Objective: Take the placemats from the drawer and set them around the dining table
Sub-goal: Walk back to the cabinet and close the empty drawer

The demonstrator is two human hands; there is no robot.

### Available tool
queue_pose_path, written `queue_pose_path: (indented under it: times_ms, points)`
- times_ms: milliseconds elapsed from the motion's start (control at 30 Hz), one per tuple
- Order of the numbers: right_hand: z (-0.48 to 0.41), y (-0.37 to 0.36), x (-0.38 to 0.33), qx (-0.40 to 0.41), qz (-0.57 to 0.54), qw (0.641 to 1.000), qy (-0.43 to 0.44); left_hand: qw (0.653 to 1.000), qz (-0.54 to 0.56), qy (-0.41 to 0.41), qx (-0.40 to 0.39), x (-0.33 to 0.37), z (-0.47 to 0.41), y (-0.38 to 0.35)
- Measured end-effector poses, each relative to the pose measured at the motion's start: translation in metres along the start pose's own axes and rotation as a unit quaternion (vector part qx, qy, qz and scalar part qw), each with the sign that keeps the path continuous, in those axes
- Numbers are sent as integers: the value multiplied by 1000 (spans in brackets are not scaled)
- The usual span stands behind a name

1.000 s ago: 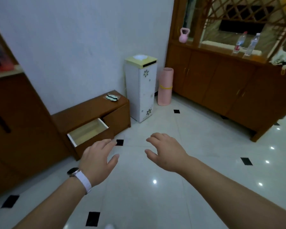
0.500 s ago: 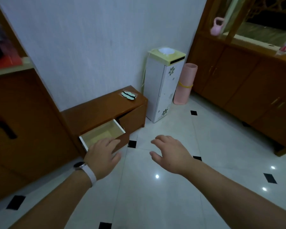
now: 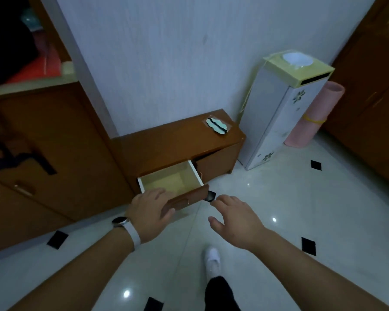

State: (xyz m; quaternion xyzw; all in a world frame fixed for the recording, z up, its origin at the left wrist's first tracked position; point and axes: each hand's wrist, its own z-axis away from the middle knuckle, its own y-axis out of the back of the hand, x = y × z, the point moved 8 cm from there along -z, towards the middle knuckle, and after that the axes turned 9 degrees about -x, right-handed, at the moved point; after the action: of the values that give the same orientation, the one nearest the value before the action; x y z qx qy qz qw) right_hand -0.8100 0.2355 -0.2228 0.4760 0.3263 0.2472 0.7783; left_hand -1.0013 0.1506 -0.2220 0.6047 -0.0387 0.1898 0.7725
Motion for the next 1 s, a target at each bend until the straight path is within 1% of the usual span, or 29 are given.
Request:
queue_pose_path:
  times_ms: [233,333,467,567,733,867,1000]
  points:
    - [-113,-7,42,-53,-22,996,68,997,9,77,-13,-31,-73,-10]
    - [-155,-6,64,-68,-14,994,89,997,17,76,-5,-31,-110,-11]
    - [-195,-16,85,-85,-4,992,96,997,33,72,17,-30,-151,-14]
    - [-221,-34,91,-107,-15,989,97,996,32,82,4,-46,-181,-28]
    - [-253,-75,96,-125,-37,988,77,987,52,144,-53,-95,-214,-67]
    - [-280,-112,92,-128,-41,988,74,986,47,150,-61,-123,-231,-104]
    - [-315,-158,92,-117,-21,989,86,985,36,159,-60,-157,-253,-148]
